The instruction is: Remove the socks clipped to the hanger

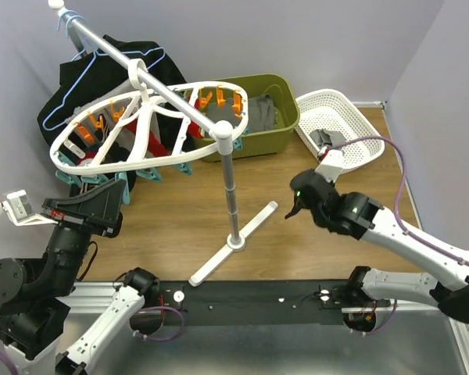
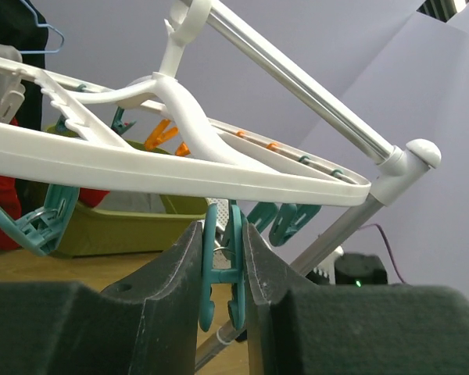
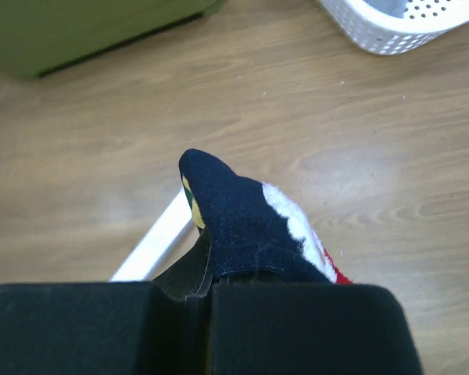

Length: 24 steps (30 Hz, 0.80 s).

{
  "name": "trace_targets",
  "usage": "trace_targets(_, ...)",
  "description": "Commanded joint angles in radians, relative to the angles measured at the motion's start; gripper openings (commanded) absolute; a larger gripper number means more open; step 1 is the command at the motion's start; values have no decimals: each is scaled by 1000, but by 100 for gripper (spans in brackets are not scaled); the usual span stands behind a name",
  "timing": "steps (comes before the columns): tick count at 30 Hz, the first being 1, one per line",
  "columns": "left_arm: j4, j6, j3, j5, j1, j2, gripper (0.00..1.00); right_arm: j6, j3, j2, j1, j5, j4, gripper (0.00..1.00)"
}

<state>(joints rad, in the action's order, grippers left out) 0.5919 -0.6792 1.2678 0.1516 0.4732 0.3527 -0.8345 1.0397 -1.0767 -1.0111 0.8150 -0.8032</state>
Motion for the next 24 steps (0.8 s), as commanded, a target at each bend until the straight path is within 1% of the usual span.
trace_targets(1,-29,-43,-7,-90,1,-37,0,234,67,-79,313,-282,183,1)
trace_targets(2,-29,-45,-10,-93,1,-37,0,256,86,-101,351,-301,196,1)
trace_targets(3,-29,-49,-16,-101,1,-41,0,302,106,-123,427,-325,206,1)
trace_targets(4,-32,-52,-19,-103,-1,-41,0,322,144,-150,471,-353,225,1)
trace_targets(5,-35,-52,-24,-106,1,-44,0,339,172,-204,517,-414,226,1)
trace_targets(6,-40,-52,-30,-110,1,-47,0,360,196,-238,598,-439,229,1)
trace_targets(7,-52,-49,-33,-112,-1,-47,0,370,221,-267,632,-465,231,1)
trace_targets(8,-55,-46,-34,-115,1,-50,0,380,276,-332,669,-506,236,1)
trace_targets(9,-56,-43,-39,-122,-1,-49,0,399,302,-365,728,-522,236,1)
trace_targets(10,-55,-39,-42,-126,-1,-50,0,406,336,-400,753,-530,230,1)
trace_targets(11,-56,-39,-45,-129,1,-49,0,414,403,-443,778,-527,217,1)
trace_targets(12,-58,-40,-53,-139,1,-49,0,423,443,-515,822,-518,202,1)
trace_targets(18,-75,-45,-65,-146,-1,-50,0,472,640,-716,945,-499,157,1)
trace_targets(20,-78,-43,-64,-146,-1,-44,0,480,700,-801,963,-490,119,5)
trace_targets(21,-81,-48,-65,-146,-1,-44,0,485,727,-828,979,-482,98,8)
trace_targets(22,-90,-49,-67,-146,1,-41,0,488,785,-853,982,-478,47,20)
trace_targets(23,-95,-52,-70,-146,-1,-41,0,492,802,-897,983,-478,29,31)
trace_targets(24,-96,-57,-73,-147,1,-41,0,503,815,-908,983,-482,19,44)
